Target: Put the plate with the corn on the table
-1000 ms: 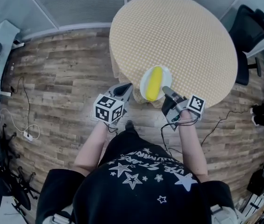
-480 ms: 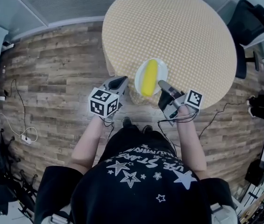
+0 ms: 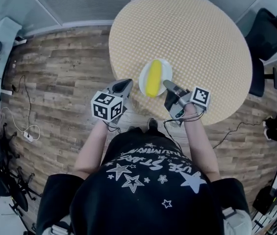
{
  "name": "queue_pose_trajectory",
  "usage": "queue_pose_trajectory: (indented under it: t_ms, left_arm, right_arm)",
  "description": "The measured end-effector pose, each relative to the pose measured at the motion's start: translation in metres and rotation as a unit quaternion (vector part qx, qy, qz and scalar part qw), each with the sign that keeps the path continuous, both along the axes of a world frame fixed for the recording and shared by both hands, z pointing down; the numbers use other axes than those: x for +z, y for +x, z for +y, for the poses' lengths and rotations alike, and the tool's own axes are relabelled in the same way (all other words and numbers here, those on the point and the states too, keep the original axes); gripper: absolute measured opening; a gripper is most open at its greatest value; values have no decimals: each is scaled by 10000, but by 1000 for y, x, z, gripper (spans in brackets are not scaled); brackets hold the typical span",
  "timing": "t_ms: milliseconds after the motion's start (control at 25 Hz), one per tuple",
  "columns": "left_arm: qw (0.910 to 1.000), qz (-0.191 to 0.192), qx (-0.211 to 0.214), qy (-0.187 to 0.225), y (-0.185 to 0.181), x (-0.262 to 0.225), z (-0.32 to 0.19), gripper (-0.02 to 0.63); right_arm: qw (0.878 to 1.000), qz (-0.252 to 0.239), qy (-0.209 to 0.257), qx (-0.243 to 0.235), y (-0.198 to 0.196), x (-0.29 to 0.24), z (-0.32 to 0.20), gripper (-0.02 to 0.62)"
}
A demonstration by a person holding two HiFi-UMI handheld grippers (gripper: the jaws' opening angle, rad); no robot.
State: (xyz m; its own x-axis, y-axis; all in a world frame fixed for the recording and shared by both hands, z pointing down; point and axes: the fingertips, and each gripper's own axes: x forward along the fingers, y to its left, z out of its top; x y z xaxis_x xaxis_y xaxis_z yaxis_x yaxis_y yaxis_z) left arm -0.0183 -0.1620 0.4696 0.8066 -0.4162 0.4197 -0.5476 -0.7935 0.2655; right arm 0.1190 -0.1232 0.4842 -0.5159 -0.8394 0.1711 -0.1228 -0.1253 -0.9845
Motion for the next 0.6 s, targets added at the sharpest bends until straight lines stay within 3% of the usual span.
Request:
queue_pose_trajectory:
  t_ms: [440, 600]
  left_arm:
    - [9965, -83, -833, 10, 17, -1, -3, 8]
    - [9962, -131, -864, -42, 14, 4, -7, 8]
  right_arm:
    - [9988, -35, -116, -477, 39, 12, -22, 42]
    - [9986, -83, -167, -494, 40, 16, -36, 43]
